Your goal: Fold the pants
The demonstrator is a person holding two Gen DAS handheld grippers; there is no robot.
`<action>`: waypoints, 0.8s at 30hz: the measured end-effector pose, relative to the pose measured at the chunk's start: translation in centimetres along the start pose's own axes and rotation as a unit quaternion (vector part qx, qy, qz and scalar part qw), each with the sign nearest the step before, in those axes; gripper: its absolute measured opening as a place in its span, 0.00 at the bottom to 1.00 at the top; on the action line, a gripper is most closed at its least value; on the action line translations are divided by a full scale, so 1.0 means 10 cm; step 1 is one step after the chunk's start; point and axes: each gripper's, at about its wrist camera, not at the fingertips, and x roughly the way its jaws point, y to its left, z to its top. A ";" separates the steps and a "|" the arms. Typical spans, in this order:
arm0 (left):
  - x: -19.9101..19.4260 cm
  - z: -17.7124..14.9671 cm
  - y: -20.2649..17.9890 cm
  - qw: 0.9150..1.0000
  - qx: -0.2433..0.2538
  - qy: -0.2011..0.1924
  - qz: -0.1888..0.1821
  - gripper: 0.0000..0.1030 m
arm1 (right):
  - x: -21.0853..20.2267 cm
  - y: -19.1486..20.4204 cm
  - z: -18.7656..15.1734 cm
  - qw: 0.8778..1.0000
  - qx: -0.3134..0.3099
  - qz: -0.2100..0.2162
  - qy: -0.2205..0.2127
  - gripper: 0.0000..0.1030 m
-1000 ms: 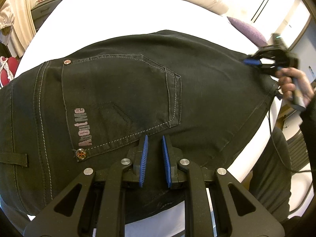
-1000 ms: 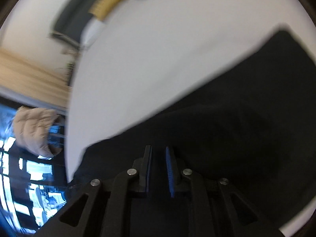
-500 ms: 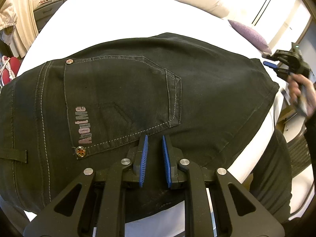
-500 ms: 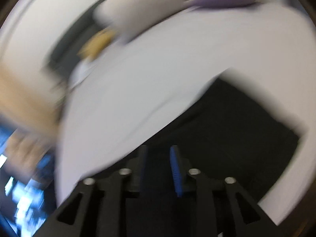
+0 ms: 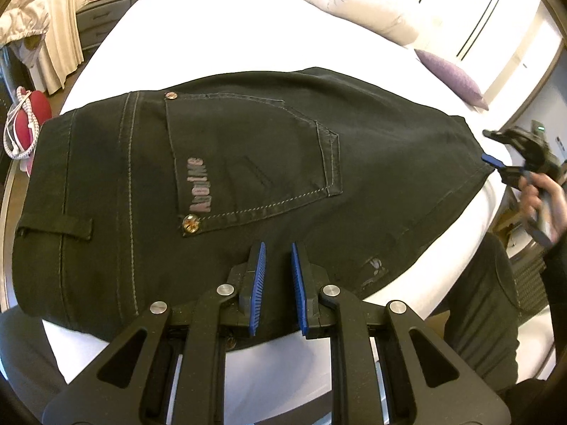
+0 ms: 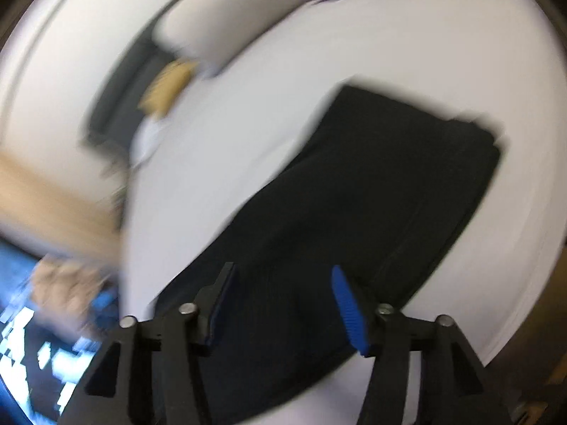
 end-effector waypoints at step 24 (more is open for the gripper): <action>-0.12 -0.05 0.27 1.000 -0.017 0.002 -0.027 0.15 | 1.17 0.42 -1.07 0.958 0.140 0.140 0.205 0.49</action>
